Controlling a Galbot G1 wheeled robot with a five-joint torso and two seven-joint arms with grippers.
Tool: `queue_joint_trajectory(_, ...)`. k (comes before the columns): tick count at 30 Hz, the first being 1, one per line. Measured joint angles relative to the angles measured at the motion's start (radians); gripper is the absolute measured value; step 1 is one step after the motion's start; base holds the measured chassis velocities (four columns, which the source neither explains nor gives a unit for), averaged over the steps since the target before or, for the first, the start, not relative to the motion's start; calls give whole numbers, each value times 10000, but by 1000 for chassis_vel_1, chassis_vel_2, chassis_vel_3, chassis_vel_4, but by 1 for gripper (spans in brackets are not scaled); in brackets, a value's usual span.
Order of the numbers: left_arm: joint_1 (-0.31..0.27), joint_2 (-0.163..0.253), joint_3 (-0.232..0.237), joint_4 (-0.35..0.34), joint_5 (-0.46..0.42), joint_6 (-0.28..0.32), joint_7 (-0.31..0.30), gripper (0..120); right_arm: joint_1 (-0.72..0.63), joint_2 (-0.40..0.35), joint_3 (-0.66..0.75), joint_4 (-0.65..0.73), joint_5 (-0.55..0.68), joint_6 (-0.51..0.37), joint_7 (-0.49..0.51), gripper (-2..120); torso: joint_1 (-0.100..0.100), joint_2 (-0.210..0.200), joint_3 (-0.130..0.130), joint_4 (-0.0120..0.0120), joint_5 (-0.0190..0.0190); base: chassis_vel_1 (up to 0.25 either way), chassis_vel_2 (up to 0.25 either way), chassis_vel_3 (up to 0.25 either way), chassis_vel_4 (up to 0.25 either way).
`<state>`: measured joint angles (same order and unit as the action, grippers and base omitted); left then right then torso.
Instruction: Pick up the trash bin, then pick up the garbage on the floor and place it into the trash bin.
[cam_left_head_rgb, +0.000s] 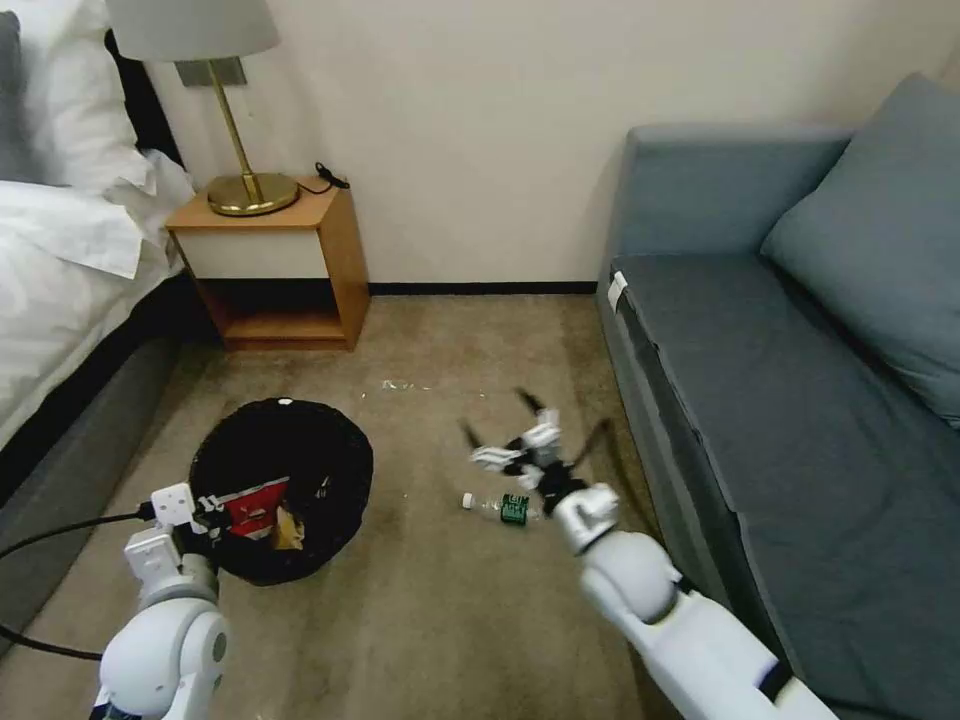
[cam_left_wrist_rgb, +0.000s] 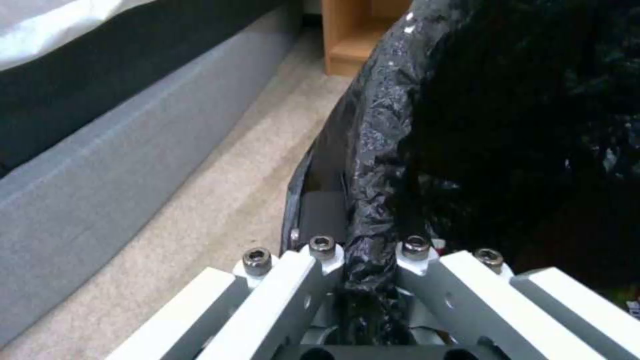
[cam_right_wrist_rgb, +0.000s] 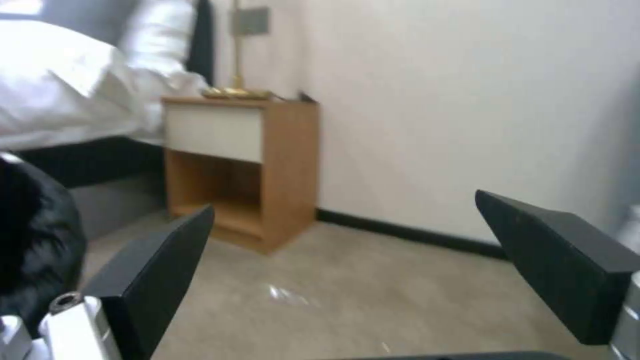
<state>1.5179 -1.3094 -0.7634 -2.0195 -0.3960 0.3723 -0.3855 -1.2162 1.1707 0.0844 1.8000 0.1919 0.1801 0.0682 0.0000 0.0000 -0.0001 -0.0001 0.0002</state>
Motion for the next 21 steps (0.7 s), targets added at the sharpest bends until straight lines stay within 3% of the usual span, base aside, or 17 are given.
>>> queue_joint_trajectory(10, 56, 32, -1, 1, 11, -50, 1, 3, -1698, 413, 670, 163, -675, 453, 272, 100, 0, 0, 0, 1, -2, 0, 0, 0, 0)
queue_joint_trajectory(21, 164, 115, -23, -31, -47, -85, 1, 3, -1595, 595, 583, -162, -753, 824, -127, 100, 0, 1, 0, 2, -2, -15, 7, 12, -11)
